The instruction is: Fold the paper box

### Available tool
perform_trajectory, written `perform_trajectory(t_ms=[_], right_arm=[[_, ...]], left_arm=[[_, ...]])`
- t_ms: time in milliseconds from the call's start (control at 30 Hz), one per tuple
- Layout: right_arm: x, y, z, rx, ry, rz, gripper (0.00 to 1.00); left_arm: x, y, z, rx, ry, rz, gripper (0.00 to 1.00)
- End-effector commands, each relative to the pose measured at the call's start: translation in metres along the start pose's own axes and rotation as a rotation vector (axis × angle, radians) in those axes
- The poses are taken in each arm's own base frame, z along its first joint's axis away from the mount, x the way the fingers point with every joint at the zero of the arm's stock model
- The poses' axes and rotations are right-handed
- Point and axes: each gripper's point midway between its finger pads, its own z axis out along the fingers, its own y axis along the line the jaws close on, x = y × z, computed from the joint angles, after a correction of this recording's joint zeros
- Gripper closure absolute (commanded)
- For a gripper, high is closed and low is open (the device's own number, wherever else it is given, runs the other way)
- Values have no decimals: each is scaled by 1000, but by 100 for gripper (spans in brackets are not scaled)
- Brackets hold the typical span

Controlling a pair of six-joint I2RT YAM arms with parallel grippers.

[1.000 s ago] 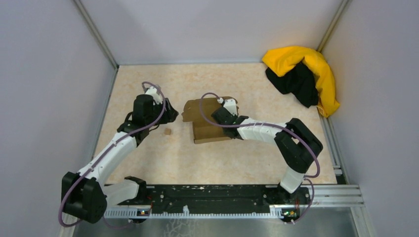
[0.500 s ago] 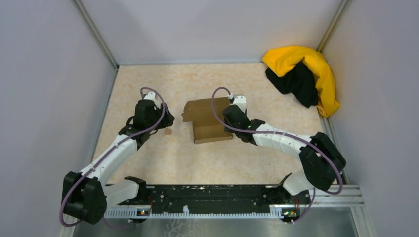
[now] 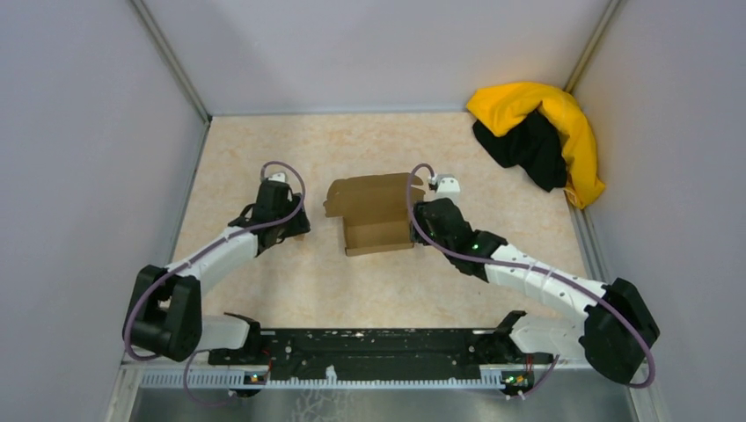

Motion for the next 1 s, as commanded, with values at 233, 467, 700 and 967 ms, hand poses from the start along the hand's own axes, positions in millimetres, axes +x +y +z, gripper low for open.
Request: perform_trajectory(t_ms=[233,467,700,967], right_arm=[[6,3,-5,-62,-13,33,50],[8,-3,-8,-53,-19,27,49],[6,-3,-12,-64,-27,36,49],[-11,-9,-30,-53,-70,26,49]], left_arm=[[18,11,15,-60,66,-10,36],[31,12,21,-67,117,3,50],[28,13,22,-89,122,19,74],[8,-10,1,-53,84,59,84]])
